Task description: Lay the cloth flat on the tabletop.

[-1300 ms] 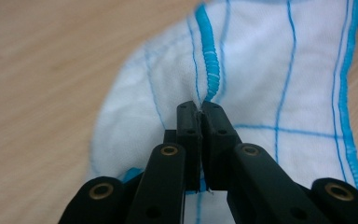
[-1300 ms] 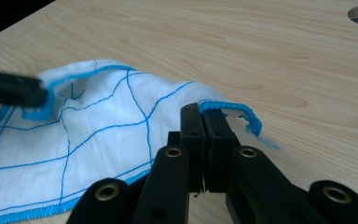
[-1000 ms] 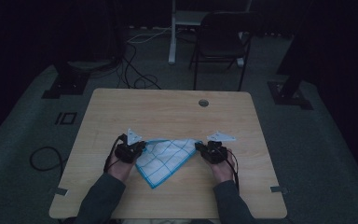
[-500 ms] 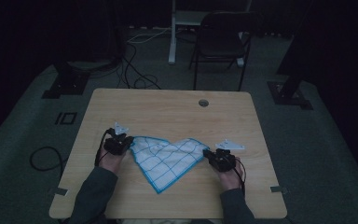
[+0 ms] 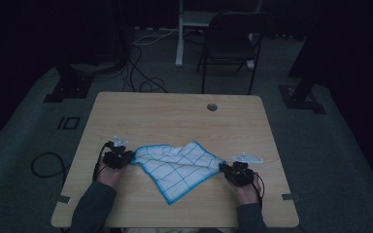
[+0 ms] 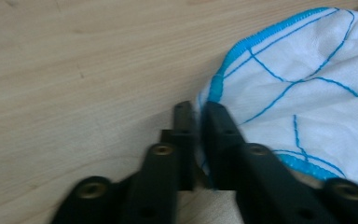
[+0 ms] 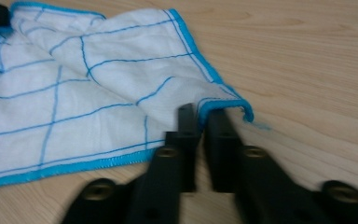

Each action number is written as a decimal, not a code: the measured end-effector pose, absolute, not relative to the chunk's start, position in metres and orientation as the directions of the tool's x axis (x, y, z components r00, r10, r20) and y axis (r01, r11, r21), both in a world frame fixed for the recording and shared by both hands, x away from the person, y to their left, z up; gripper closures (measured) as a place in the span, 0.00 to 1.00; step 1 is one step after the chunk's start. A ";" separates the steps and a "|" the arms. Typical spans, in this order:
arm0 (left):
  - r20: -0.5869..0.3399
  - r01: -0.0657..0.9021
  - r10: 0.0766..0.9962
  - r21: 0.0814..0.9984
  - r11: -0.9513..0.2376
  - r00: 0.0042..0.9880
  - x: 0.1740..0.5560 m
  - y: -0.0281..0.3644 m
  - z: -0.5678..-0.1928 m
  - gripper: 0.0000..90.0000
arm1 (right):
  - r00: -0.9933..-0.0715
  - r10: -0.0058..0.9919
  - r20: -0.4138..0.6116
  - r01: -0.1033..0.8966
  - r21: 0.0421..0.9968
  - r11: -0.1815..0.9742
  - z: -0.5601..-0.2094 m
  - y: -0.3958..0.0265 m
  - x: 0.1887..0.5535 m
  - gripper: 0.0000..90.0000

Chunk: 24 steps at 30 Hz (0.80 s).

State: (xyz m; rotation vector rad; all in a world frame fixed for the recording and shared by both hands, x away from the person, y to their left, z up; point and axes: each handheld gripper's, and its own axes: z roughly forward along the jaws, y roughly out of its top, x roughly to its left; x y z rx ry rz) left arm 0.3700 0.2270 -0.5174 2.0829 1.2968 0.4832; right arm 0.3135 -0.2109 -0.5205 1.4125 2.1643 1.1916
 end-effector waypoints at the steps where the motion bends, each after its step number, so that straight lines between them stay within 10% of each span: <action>1: -0.011 0.652 0.892 0.686 -0.323 0.453 0.370 0.226 -0.514 0.84 | -0.473 0.863 0.180 0.615 0.768 0.177 -0.520 -0.212 0.313 0.86; 24: 0.014 0.572 0.787 0.679 -0.460 0.616 0.425 0.127 -0.503 0.69 | -0.514 0.855 0.075 0.497 0.838 0.225 -0.485 -0.182 0.347 0.78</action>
